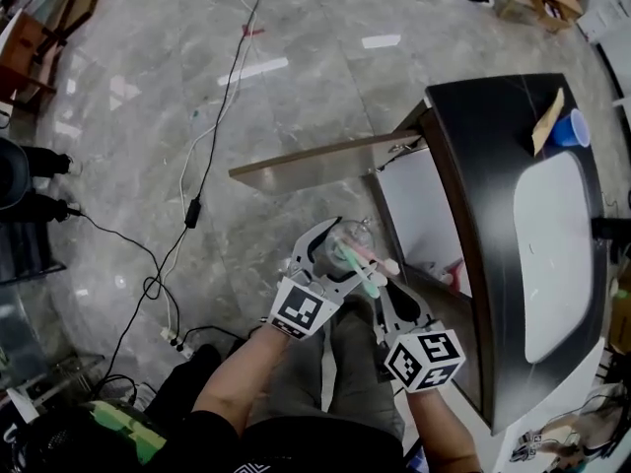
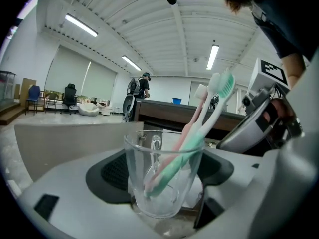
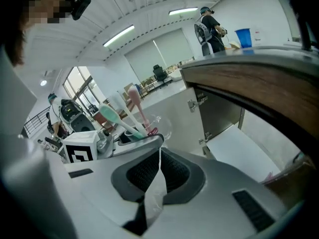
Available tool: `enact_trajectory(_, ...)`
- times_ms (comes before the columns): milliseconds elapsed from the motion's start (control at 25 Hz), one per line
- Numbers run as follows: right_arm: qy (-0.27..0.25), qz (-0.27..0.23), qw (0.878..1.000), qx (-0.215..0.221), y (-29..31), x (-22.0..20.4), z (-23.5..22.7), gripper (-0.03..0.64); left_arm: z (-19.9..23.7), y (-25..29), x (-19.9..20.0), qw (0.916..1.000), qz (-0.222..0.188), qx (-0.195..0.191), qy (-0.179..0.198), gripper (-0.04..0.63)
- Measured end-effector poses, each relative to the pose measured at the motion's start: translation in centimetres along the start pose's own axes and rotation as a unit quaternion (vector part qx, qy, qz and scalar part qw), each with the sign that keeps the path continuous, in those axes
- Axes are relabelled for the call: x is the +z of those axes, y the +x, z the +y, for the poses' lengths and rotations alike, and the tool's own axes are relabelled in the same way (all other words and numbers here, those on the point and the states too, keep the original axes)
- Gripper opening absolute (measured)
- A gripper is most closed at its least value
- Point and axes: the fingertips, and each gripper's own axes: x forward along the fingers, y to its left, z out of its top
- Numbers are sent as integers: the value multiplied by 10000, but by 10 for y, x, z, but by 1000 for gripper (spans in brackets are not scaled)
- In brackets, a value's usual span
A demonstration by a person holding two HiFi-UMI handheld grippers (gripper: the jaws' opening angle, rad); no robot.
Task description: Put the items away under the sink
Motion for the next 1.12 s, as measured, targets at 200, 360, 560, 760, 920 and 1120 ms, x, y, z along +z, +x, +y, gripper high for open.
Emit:
enact_trajectory(200, -21, 81, 10000, -38, 34, -26, -22, 38, 7, 17, -44, 10000, 49, 28, 26, 383)
enact_trajectory(360, -181, 129, 9997, 35, 57, -45, -37, 38, 10, 31, -71, 10000, -52, 18, 48, 383)
enact_trajectory(560, -477, 20, 9988, -98, 94, -69, -72, 38, 16, 59, -108, 9990, -337, -118, 275, 383)
enact_trajectory(760, -464, -22, 9985, -272, 124, -93, -110, 38, 21, 93, -145, 9980, -423, -222, 407, 383)
enact_trajectory(920, -477, -76, 9981, -389, 142, -106, -133, 38, 19, 113, -175, 9981, -334, -314, 420, 383)
enact_trajectory(1120, -503, -168, 9969, -583, 166, -122, -165, 38, 23, 138, -200, 9969, -412, -455, 487, 383)
